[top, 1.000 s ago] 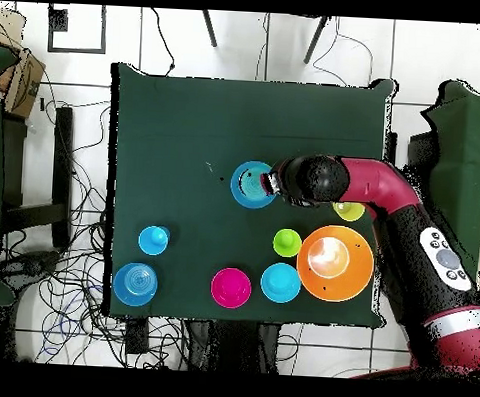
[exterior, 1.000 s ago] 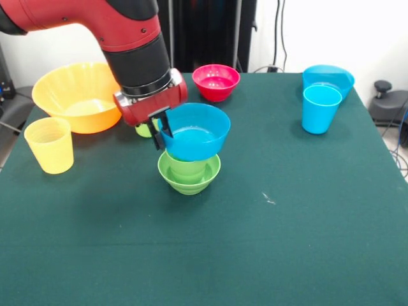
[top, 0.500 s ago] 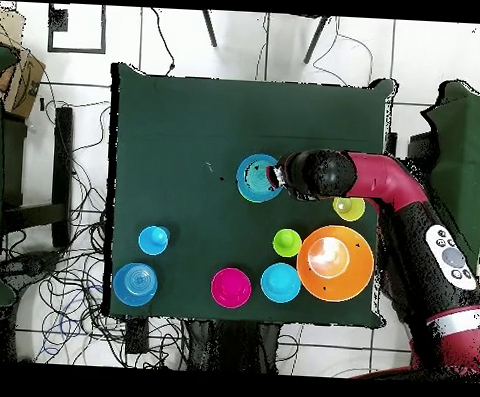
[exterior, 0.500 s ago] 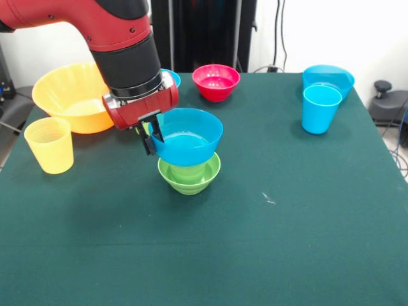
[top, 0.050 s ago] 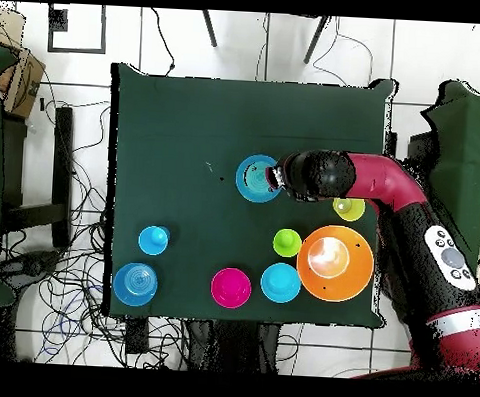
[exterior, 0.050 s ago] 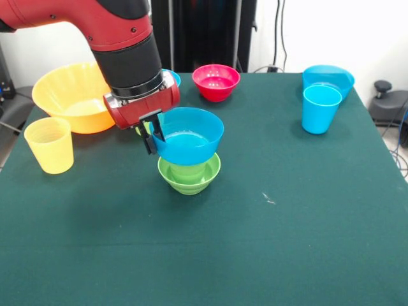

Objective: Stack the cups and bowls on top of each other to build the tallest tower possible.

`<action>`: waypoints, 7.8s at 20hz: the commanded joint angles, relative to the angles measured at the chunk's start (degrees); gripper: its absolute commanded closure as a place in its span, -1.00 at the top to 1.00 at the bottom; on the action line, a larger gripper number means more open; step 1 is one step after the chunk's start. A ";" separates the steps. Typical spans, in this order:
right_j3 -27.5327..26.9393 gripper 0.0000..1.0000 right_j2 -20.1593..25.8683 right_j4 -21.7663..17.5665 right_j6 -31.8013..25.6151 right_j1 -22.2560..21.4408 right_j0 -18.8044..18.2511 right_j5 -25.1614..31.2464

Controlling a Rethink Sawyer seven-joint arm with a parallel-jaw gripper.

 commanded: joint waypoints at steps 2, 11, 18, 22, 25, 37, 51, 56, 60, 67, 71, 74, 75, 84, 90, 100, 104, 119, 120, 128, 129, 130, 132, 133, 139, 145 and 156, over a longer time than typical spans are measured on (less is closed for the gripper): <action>2.03 -1.00 -3.90 -3.36 -0.88 -0.14 2.96 -0.16; 2.99 -1.00 -6.46 -2.98 -0.13 -0.25 4.42 2.81; 2.33 -1.00 -6.48 -2.45 -2.43 0.99 3.69 3.23; 1.94 -1.00 -6.27 -2.56 -3.56 1.74 3.12 2.98; 2.11 -1.00 -6.10 -2.70 -4.29 1.96 2.55 2.81; 1.80 -1.00 -4.59 -2.85 -8.12 3.20 -0.28 2.50; 3.38 1.00 -6.10 -4.78 -2.18 2.30 2.14 -2.43; 3.65 1.00 -6.22 -5.09 -1.40 2.18 2.72 -3.42; 4.14 1.00 -6.08 -4.84 -1.35 2.24 2.32 -3.80; 3.65 1.00 -4.20 -3.69 -5.95 1.88 0.89 -0.51; 2.70 1.00 -1.92 -0.22 -9.62 -0.38 -1.17 5.47; 2.70 1.00 -0.67 1.50 -10.80 -2.18 -2.35 8.52; 2.83 1.00 -0.30 1.89 -10.94 -2.56 -2.66 9.09; 6.15 1.00 1.80 4.85 -8.75 -10.42 -2.62 12.70; 8.19 1.00 3.35 9.74 -7.29 -20.26 -2.18 19.28; 8.87 1.00 3.93 9.60 -7.75 -15.24 -3.17 14.26; 8.85 1.00 3.20 6.57 -8.97 -12.27 -4.02 10.19; 7.36 1.00 6.20 1.10 -14.43 1.63 -9.15 2.47; 7.51 1.00 6.25 0.56 -13.51 1.86 -9.04 1.66; 7.94 1.00 7.44 -0.11 -10.92 1.10 -8.57 2.21; 8.31 1.00 7.58 -0.30 -10.95 0.91 -8.95 2.14; 8.43 1.00 7.65 -0.40 -10.96 0.88 -9.07 2.07; 8.44 1.00 7.77 -0.59 -11.04 0.88 -9.26 2.06; 8.44 1.00 7.92 -0.53 -11.09 0.75 -9.27 2.27; 7.90 -1.00 7.45 0.29 -10.02 0.36 -9.03 4.80; 8.61 -1.00 7.43 -0.18 -9.40 -0.50 -8.78 4.42; 7.91 -1.00 7.47 0.31 -9.43 -0.23 -8.83 5.33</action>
